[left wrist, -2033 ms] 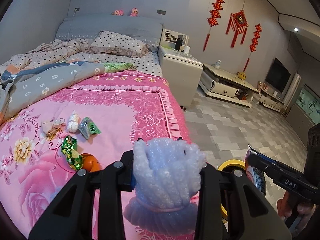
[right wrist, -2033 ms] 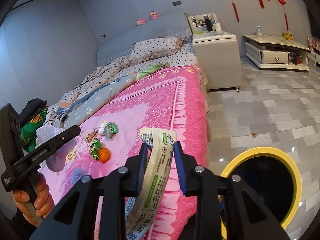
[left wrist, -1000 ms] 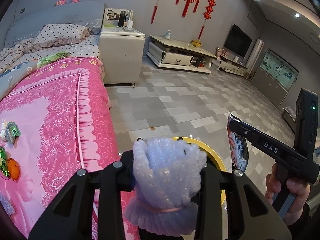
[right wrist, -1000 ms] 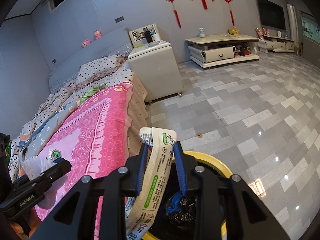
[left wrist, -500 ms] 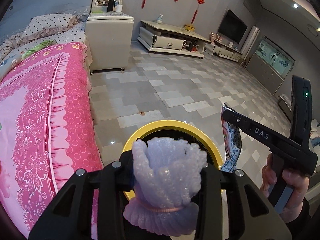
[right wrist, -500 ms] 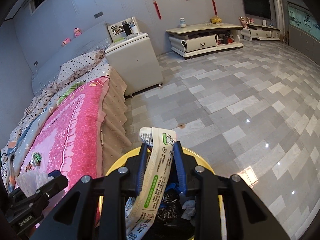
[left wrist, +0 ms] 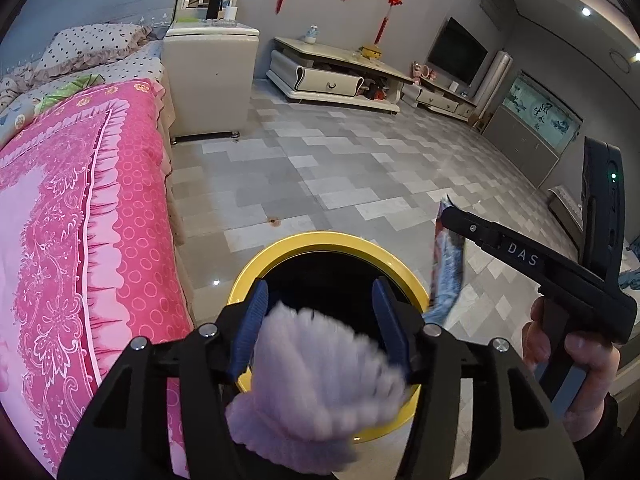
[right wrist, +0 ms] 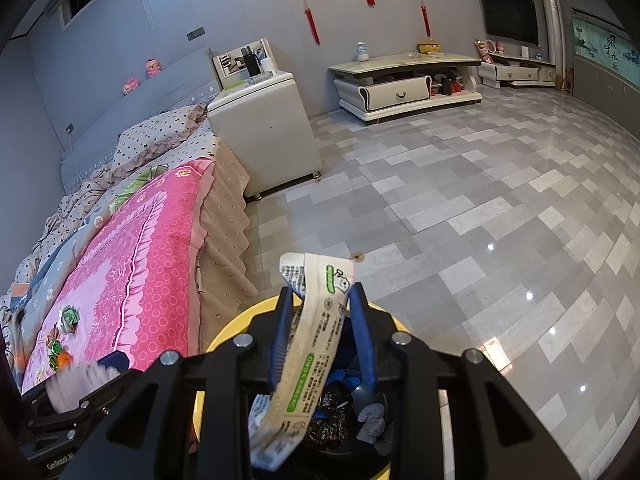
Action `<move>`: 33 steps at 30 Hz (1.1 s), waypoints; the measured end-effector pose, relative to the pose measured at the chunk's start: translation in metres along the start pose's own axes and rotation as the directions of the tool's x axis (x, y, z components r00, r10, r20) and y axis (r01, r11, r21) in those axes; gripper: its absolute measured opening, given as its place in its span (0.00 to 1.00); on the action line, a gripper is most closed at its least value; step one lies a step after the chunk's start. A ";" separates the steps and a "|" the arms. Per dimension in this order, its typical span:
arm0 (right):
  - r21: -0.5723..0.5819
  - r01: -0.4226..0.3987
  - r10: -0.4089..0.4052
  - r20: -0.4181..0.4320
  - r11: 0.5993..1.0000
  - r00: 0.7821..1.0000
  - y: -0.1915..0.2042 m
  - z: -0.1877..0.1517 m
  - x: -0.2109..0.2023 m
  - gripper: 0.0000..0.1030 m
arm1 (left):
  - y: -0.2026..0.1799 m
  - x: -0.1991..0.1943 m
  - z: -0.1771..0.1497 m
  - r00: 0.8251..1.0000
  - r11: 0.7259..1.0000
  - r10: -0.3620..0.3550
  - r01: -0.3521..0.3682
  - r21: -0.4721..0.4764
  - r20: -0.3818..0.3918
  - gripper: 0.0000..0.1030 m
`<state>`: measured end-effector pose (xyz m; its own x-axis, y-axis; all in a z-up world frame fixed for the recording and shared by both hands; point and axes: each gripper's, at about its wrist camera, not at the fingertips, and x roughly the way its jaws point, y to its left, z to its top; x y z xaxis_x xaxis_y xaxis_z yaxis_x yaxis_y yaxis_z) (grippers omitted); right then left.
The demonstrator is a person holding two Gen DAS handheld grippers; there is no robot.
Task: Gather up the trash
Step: 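Open both tools to drop the bundle and strip into the bin, then move both tools back over the trash on the bed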
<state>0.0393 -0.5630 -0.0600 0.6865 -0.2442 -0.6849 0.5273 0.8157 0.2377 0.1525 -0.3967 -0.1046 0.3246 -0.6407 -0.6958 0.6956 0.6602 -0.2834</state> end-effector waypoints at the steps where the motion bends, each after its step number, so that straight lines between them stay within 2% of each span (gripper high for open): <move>1: 0.004 0.003 -0.003 0.000 1.000 1.000 0.000 0.000 0.000 0.37 | 0.000 0.000 0.000 1.000 1.000 0.000 0.000 0.003 0.001 0.56; 5: 0.023 0.014 -0.015 0.005 1.000 1.000 -0.004 0.000 -0.005 0.40 | 0.004 -0.007 0.000 1.000 1.000 -0.003 0.003 -0.014 0.013 0.66; 10: 0.034 0.012 -0.013 0.018 0.999 1.000 -0.005 -0.002 -0.011 0.53 | 0.016 -0.020 -0.002 0.998 0.999 0.035 -0.035 -0.016 0.044 0.77; 14: 0.018 -0.004 0.004 0.017 1.000 1.000 0.006 -0.004 -0.015 0.56 | 0.033 -0.035 -0.007 0.994 0.996 0.092 -0.091 -0.012 0.062 0.80; 20: -0.027 -0.050 0.050 0.019 0.998 0.999 0.034 -0.004 -0.020 0.61 | 0.077 -0.066 -0.017 0.982 0.984 0.171 -0.166 -0.065 0.078 0.81; 28: -0.154 -0.165 0.168 0.004 0.974 0.986 0.103 -0.006 -0.028 0.66 | 0.140 -0.122 -0.038 0.949 0.951 0.295 -0.279 -0.135 0.113 0.81; 33: -0.229 -0.237 0.239 -0.018 0.944 0.971 0.155 -0.007 -0.029 0.70 | 0.186 -0.158 -0.058 0.918 0.915 0.380 -0.354 -0.192 0.115 0.81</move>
<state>0.0971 -0.4258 -0.0080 0.7838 -0.0326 -0.6201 0.2209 0.9480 0.2293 0.1933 -0.1496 -0.0854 0.6355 -0.3825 -0.6707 0.3987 0.9065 -0.1393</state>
